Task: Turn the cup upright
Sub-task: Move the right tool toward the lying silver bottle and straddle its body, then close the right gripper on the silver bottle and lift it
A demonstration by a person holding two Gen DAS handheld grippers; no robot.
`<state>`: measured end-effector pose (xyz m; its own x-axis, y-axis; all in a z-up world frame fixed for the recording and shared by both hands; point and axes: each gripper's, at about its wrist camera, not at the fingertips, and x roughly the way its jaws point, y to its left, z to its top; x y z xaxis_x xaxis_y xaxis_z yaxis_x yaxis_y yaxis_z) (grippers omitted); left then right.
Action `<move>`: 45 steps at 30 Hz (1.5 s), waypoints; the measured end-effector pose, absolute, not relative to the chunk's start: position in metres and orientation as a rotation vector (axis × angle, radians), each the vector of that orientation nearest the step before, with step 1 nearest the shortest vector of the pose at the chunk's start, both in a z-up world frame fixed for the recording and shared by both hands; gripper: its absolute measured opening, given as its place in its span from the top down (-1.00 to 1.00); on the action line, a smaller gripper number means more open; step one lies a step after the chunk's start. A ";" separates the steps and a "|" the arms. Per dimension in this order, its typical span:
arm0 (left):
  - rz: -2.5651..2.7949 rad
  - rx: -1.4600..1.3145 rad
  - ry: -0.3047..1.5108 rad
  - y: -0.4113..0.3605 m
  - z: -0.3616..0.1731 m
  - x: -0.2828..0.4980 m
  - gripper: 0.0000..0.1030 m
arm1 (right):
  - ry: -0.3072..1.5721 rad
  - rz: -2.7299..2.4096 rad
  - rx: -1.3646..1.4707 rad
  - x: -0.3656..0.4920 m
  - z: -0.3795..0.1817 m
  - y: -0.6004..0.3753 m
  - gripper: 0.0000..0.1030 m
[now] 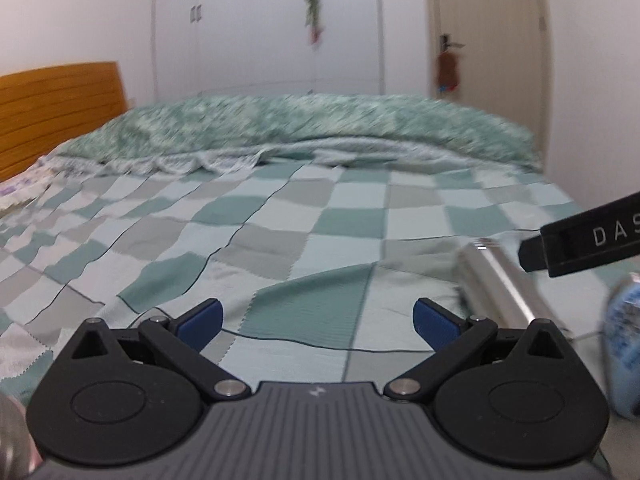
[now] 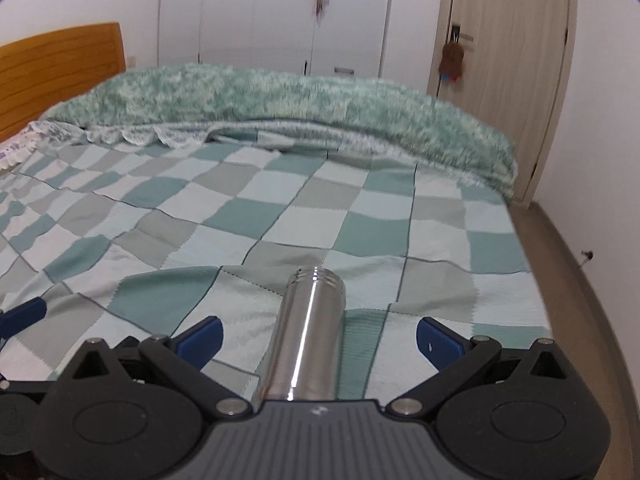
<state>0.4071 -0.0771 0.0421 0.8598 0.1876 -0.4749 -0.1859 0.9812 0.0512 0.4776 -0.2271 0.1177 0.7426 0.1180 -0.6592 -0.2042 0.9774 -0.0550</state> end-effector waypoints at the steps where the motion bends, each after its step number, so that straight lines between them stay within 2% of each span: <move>1: 0.209 0.006 0.506 -0.076 0.041 0.413 -1.00 | 0.728 0.175 -0.120 0.485 0.114 -0.226 -1.00; 12: 0.193 0.031 0.611 -0.076 0.011 0.452 -1.00 | 0.916 0.148 -0.091 0.548 0.066 -0.207 -0.84; 19: 0.102 0.010 0.648 -0.075 -0.001 0.457 -1.00 | 0.956 0.152 -0.121 0.557 0.053 -0.198 -0.78; 20: 0.086 0.006 0.655 -0.075 -0.002 0.458 -1.00 | 0.961 0.147 -0.128 0.558 0.051 -0.197 -0.73; 22: 0.069 0.003 0.658 -0.076 -0.005 0.458 -1.00 | 0.982 0.139 -0.142 0.560 0.046 -0.194 -0.45; 23: 0.068 0.002 0.657 -0.076 -0.005 0.458 -1.00 | 0.992 0.123 -0.151 0.561 0.044 -0.194 -0.21; 34: 0.085 0.002 0.627 -0.077 0.017 0.445 -1.00 | 0.922 0.128 -0.133 0.536 0.064 -0.202 -0.20; 45: 0.043 0.017 0.526 -0.088 0.094 0.346 -1.00 | 0.783 0.121 -0.109 0.428 0.158 -0.219 -0.20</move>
